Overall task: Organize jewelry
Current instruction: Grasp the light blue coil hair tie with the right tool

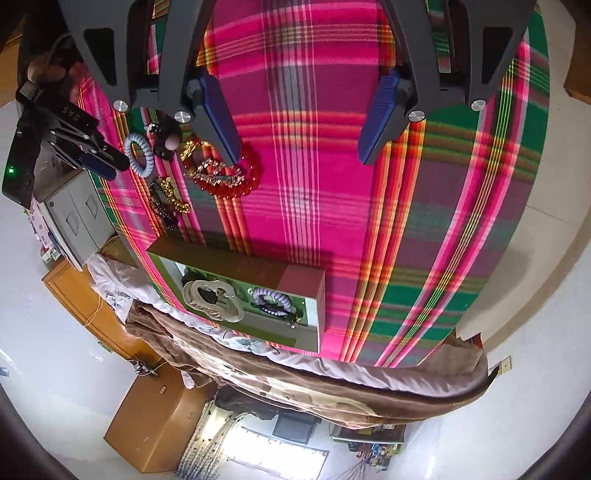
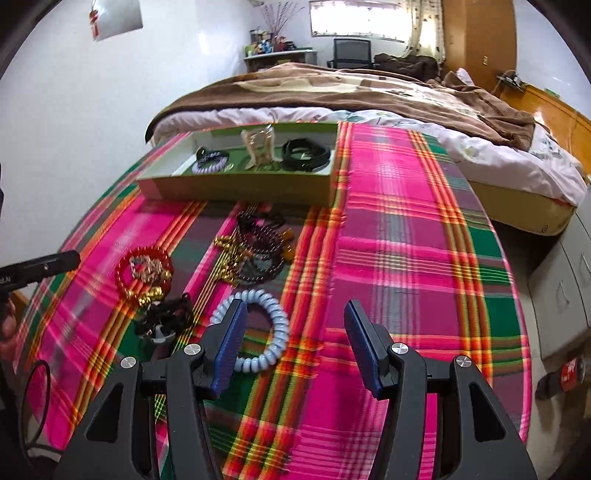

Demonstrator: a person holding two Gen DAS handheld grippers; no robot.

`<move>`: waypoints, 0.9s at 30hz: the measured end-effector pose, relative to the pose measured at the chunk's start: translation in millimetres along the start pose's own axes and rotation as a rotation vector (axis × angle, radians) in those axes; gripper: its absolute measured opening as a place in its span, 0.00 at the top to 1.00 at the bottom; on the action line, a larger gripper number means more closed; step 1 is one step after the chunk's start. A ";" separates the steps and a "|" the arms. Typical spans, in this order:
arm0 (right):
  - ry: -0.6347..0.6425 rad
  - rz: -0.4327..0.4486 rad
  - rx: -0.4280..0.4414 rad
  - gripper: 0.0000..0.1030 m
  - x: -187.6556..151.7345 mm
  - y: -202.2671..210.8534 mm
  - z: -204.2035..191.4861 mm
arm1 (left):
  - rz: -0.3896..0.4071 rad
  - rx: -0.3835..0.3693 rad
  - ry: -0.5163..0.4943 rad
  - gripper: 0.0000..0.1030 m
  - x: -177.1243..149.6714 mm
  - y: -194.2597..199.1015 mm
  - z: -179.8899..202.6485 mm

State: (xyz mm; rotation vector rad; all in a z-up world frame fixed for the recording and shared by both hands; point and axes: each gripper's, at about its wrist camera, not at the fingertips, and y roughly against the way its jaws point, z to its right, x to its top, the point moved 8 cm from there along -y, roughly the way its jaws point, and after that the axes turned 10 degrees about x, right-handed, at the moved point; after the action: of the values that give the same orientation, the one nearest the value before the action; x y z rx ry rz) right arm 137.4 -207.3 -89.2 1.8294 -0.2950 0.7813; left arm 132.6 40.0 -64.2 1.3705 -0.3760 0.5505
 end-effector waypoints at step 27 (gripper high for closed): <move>-0.041 0.033 -0.044 0.90 -2.8 9.1 19.7 | -0.035 -0.014 -0.152 0.37 1.6 -15.5 45.7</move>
State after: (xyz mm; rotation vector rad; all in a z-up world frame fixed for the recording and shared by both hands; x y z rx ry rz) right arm 137.7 -229.2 -88.3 1.8049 -0.3664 0.7550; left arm 145.7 -6.3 -68.1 1.4067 -0.4769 0.4152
